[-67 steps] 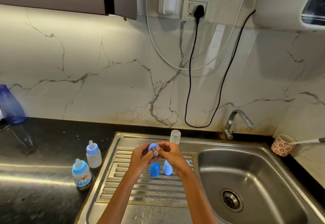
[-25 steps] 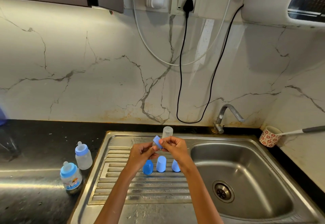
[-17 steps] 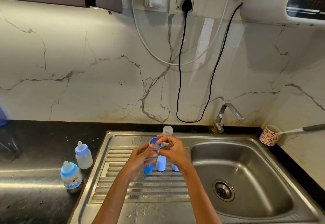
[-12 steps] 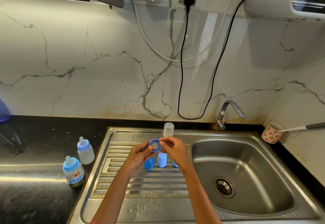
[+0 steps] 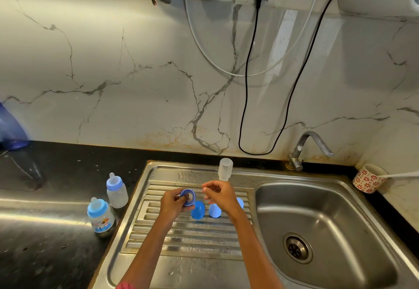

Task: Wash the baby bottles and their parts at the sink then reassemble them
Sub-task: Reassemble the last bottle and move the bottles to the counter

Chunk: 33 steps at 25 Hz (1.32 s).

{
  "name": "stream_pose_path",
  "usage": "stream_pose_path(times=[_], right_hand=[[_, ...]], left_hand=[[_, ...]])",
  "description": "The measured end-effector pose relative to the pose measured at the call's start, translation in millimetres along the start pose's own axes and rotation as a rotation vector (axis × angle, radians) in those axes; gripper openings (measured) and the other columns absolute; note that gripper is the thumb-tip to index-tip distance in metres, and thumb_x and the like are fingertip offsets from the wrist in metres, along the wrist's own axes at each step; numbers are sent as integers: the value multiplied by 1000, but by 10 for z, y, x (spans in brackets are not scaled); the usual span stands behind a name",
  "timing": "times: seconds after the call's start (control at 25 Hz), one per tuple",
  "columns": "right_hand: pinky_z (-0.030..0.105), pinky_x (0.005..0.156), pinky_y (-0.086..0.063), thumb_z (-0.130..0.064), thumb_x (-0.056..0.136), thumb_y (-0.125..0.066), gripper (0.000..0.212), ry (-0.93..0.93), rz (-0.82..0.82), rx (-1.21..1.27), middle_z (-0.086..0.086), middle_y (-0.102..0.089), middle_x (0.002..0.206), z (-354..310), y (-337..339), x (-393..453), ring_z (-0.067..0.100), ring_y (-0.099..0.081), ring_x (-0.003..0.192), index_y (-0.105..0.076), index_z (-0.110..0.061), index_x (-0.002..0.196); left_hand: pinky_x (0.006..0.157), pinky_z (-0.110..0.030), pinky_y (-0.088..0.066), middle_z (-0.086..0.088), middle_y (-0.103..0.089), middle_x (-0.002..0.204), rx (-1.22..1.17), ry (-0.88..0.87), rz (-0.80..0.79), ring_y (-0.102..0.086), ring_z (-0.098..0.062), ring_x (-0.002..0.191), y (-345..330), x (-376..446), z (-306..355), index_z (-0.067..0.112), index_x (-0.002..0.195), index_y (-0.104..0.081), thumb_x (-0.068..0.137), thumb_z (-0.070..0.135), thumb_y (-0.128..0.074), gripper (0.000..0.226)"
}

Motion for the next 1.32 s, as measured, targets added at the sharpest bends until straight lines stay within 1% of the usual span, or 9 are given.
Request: stream_pose_path(times=[0.12,0.28,0.52,0.72,0.88,1.0,1.08,1.16,1.32], right_hand=[[22,74,-55,-7,90,-59,15,-42,186,-59,3,-65,92,94,203,190,17,-64,86,-64,-7,104],[26,94,-42,-16,90,-59,44,-59,298,-422,10,-48,130,124,425,602,23,-48,118,-46,-12,133],[43,109,-32,-26,89,-63,83,-231,106,-808,22,1,155,515,597,1340,41,-9,142,-8,-18,151],[29,82,-42,-16,86,-62,47,-103,126,-928,16,-38,127,481,545,1429,32,-46,115,-42,-14,128],[35,80,-54,-14,75,-77,48,-59,437,-241,3,-44,113,-67,1398,1064,21,-53,101,-52,-19,115],[29,64,-59,-7,80,-69,25,-174,582,230,9,-52,114,355,1990,323,23,-60,92,-53,-18,96],[26,65,-57,-8,91,-56,14,-543,595,-45,14,-53,118,902,2089,-246,27,-61,91,-54,-16,103],[33,82,-52,-15,89,-57,31,-708,613,-421,14,-57,121,1147,2273,-595,32,-59,106,-48,-14,118],[35,72,-58,-30,81,-71,55,-539,616,-451,9,-57,108,668,2293,-748,27,-62,91,-44,-11,125]], left_hand=[[63,-24,-58,-21,-62,100,-141,46,29,-65,-22,73,86,129,33,-7,110,-60,90,-6,-52,22],[84,-35,-54,-23,-59,107,-389,205,-16,-64,-29,85,99,273,-19,-2,115,-51,96,0,-43,20],[60,-26,-59,-26,-65,97,-415,247,-81,-69,-27,73,55,356,-170,-4,115,-53,95,-3,-44,22],[68,-29,-57,-28,-57,119,-505,284,-49,-60,-38,103,185,465,-248,-3,120,-53,92,1,-50,28],[63,-28,-58,-24,-56,115,-680,315,-42,-59,-32,101,99,527,-172,0,113,-55,96,28,-47,34],[67,-30,-58,-21,-55,114,-584,301,-55,-60,-26,89,-76,476,-124,7,107,-55,95,18,-50,17],[79,-35,-53,-19,-54,115,-499,272,-63,-59,-28,95,-167,406,-112,10,116,-50,91,10,-56,26],[79,-33,-55,-19,-56,114,-496,260,-82,-59,-28,98,-227,334,-87,10,116,-48,88,7,-60,31],[73,-30,-56,-23,-56,119,-576,300,-174,-61,-26,94,-460,49,-31,4,106,-55,94,17,-53,18]])
Point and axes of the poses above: each hand's wrist, its own x-axis towards the middle knuckle, its own y-axis out of the back of the hand, z = x × y, the point moved 8 cm from there along x, towards the middle knuckle
